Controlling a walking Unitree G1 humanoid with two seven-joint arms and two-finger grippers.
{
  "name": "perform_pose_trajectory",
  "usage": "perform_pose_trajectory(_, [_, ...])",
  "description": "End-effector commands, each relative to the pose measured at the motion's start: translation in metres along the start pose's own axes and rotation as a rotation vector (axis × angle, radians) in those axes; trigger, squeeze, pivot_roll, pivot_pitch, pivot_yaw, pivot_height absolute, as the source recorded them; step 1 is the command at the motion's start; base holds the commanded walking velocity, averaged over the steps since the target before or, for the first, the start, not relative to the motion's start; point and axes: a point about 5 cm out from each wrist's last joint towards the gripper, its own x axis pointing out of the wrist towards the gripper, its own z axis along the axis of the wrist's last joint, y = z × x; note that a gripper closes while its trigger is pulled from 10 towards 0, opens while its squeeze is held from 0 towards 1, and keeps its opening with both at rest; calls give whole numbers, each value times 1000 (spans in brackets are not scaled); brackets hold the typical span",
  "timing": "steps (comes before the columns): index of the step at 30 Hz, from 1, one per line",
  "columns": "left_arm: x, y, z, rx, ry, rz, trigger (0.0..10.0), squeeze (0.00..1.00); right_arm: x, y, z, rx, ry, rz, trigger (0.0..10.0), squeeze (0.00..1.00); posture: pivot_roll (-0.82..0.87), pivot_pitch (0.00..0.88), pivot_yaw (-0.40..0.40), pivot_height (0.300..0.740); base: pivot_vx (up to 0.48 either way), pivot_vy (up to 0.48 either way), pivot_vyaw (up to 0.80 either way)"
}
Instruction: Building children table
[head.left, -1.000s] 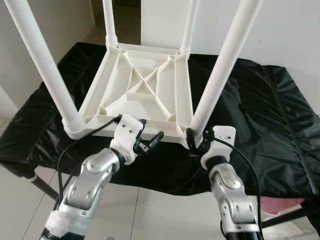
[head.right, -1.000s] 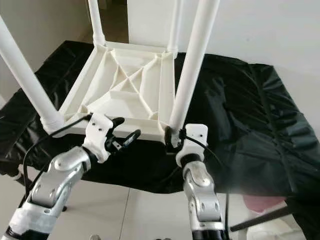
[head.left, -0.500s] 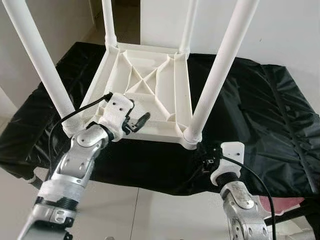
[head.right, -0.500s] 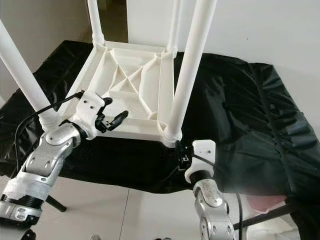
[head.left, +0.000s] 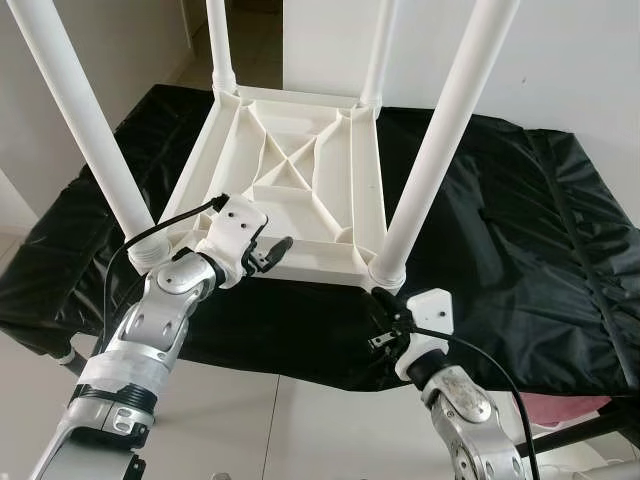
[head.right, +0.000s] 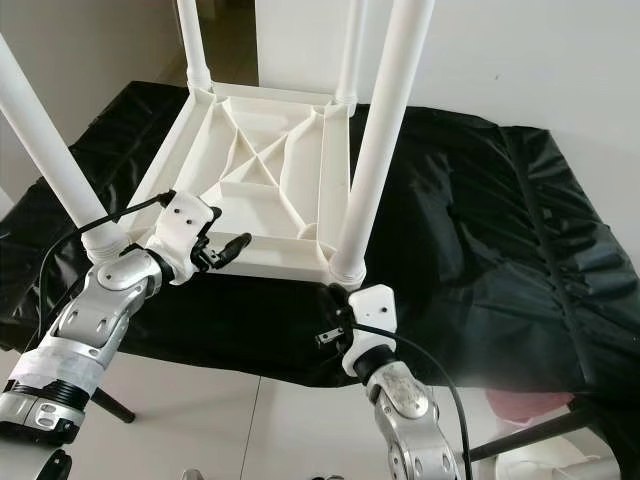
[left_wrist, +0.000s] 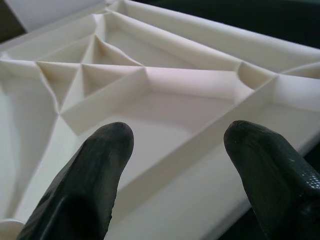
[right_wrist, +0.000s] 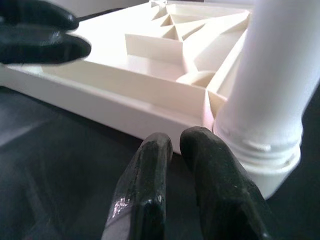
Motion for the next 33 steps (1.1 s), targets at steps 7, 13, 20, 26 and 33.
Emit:
perform_pose_trajectory(7, [-7,-8,-13,2,8,-82,10000,0,24,-4,5,14,-45,-61,10000,0,13,76,-15,740,0,0,0])
perform_pose_trajectory(13, [-6,-8,-22,37,37,-95,10000,0,37,-11,11,17,-81,-131,10000,0,6,61,-14,740,0,0,0])
perform_pose_trajectory(20, [-4,-1,-26,72,67,-93,10000,0,31,-32,5,8,-54,-300,10000,0,-5,52,-5,740,0,0,0])
perform_pose_trajectory(26, [-2,2,-28,95,83,-102,10000,0,23,-49,-3,-18,-18,-399,10000,0,-15,56,-1,740,0,0,0])
perform_pose_trajectory(33, [1,2,-30,112,95,-120,10000,0,22,-52,-5,-25,-11,-403,10000,0,-21,68,-1,740,0,0,0])
